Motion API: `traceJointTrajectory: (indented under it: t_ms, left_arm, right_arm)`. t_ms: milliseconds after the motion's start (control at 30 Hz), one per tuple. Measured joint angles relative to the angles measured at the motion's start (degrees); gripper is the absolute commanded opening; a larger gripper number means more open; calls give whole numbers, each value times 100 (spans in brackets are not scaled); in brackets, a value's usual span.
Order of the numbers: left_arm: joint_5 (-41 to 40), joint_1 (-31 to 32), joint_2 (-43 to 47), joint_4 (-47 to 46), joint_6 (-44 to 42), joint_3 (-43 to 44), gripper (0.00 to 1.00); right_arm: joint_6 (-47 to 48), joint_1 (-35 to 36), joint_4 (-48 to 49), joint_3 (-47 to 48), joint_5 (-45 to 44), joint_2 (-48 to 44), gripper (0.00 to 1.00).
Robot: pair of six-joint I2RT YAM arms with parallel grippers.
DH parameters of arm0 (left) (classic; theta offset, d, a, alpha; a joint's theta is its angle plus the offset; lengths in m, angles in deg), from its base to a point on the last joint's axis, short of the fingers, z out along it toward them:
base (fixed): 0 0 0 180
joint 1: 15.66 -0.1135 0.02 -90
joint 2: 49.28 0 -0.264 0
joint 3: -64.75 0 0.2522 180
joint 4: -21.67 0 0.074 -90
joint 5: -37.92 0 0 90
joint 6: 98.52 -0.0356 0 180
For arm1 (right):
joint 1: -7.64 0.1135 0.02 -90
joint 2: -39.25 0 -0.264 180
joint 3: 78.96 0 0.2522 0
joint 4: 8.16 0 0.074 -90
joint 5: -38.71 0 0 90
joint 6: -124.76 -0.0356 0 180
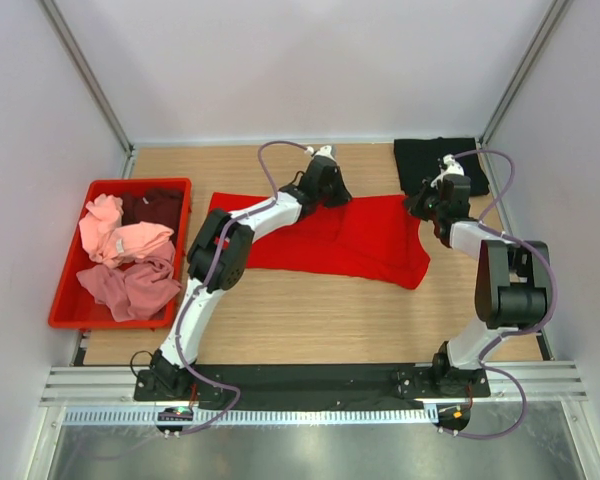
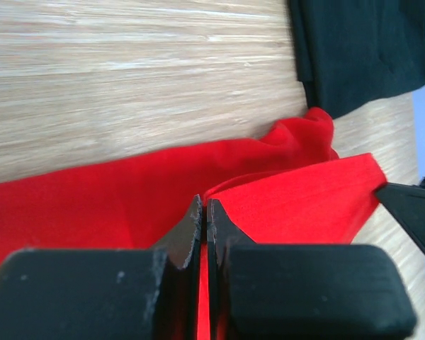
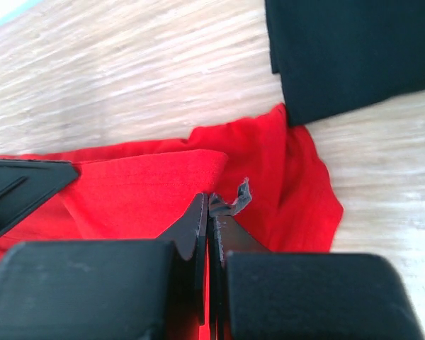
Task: Fold and stack the t-shirts
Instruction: Fold the tshirt
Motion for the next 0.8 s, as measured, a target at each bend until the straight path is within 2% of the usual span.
traceJointTrajectory:
  t_ms: [633,800]
  left_arm:
    - [-785,-15,13,-15,260,-262,0]
    - [-863,-15,11,17,275,-260,2]
  right_arm:
    - [131,74,498,175,400,619,1]
    - [138,81,566,332,457,721,4]
